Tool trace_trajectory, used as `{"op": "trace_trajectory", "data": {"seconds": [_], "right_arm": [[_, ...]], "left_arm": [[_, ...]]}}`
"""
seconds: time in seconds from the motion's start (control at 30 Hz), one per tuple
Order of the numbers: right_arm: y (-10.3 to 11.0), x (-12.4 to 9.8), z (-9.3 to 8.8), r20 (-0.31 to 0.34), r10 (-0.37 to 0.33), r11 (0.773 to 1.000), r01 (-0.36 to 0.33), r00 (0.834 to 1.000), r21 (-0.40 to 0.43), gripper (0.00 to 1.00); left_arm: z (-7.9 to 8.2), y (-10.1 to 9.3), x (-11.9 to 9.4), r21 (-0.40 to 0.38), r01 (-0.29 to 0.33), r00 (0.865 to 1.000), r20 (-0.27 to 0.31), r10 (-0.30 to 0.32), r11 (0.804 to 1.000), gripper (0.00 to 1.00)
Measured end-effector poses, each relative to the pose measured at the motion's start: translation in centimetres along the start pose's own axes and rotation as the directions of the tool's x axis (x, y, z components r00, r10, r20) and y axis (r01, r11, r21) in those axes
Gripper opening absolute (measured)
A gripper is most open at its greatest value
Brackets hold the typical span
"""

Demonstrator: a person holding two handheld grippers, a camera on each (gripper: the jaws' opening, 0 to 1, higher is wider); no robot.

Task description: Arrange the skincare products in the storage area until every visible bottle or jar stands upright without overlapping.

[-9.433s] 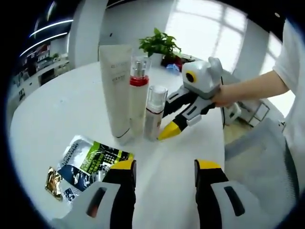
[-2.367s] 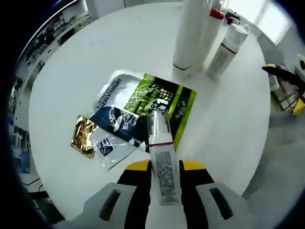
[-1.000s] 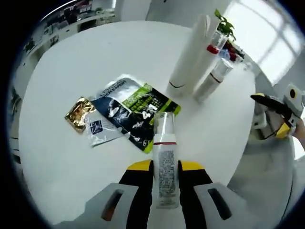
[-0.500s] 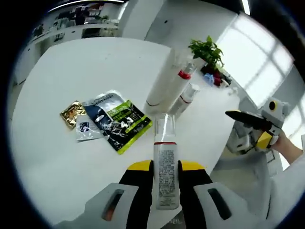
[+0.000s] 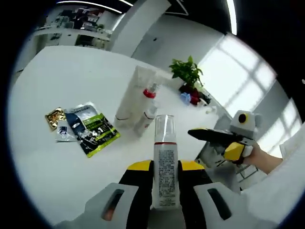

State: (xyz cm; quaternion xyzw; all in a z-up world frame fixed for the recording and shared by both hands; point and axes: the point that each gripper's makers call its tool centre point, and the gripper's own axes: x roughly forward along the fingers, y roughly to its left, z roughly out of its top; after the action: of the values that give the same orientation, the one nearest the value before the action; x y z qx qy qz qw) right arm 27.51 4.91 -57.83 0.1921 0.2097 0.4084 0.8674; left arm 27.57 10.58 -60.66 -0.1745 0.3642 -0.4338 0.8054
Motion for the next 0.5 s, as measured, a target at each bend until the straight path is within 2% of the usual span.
{"op": "trace_trajectory", "data": {"seconds": [0.1,0.23,0.33,0.5], "right_arm": [[1.1,0.5,0.4,0.039,0.038,0.997,-0.041,0.998,0.061,0.58],[1.5,1.0,0.2,0.059,0.057,0.991,-0.063,0.997,0.117,0.56],[1.7,1.2,0.1,0.068,0.06,0.987,-0.069,0.996,0.148,0.55],[2.1,1.2,1.0,0.132,0.086,0.967,-0.114,0.988,0.227,0.49]], "left_arm": [[-0.6,-0.9,0.0,0.0,0.03,1.0,0.003,-0.03,1.0,0.17],[-0.7,-2.4,-0.1,-0.009,0.086,0.996,0.033,-0.085,0.996,0.17],[-0.5,-3.8,-0.4,0.007,0.137,0.989,0.057,-0.137,0.991,0.17],[0.1,-5.5,-0.5,0.023,0.199,0.976,0.087,-0.2,0.98,0.17]]}}
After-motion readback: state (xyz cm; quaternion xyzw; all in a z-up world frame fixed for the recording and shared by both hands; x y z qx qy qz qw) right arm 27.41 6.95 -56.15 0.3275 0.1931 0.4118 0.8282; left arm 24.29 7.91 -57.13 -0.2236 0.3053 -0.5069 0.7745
